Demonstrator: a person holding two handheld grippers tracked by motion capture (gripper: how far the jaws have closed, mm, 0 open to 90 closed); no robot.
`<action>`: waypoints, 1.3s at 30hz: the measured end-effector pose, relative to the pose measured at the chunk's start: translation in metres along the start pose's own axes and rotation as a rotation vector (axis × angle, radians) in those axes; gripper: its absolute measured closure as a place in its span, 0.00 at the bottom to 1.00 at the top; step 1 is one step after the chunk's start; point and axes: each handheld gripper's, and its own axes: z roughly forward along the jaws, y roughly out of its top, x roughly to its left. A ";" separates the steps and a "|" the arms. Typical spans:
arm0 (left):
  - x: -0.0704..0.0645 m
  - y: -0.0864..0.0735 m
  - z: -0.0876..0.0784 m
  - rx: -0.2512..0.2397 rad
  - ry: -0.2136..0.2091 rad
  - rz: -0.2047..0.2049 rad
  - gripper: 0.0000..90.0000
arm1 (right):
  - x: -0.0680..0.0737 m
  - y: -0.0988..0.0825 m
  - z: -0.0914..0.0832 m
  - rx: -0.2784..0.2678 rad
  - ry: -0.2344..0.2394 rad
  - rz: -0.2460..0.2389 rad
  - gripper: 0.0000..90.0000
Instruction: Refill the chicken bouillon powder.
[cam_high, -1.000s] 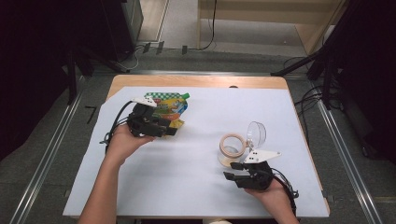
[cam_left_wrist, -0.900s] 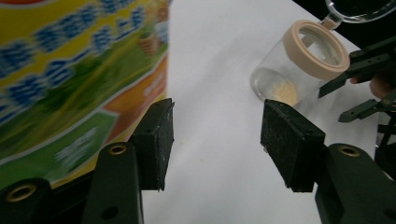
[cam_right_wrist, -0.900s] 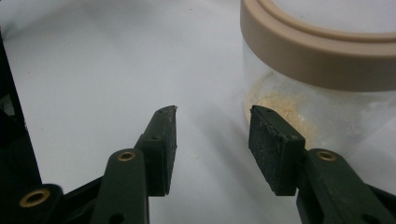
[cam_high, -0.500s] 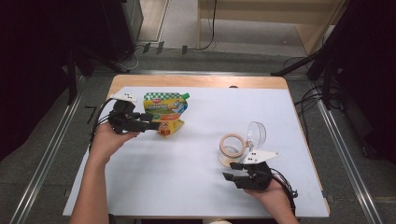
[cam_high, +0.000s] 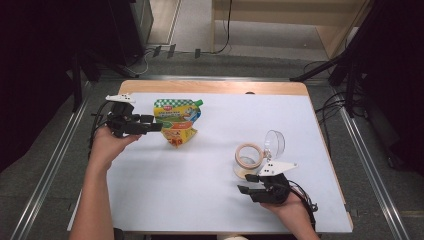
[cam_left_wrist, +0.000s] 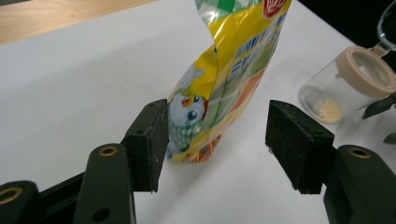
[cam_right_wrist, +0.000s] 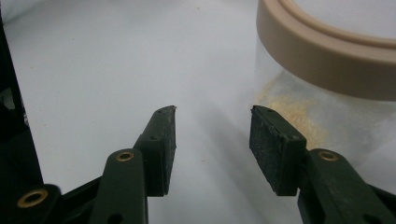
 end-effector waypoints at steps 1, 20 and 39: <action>0.000 0.002 0.003 0.005 0.002 -0.005 0.45 | 0.000 0.000 0.000 -0.003 0.002 -0.005 0.58; -0.015 0.009 0.040 -0.012 -0.026 -0.003 0.99 | 0.020 0.005 0.022 0.006 0.060 -0.062 0.58; -0.072 0.030 0.012 0.017 -0.181 0.084 0.99 | 0.028 0.006 0.028 -0.049 0.058 -0.045 0.59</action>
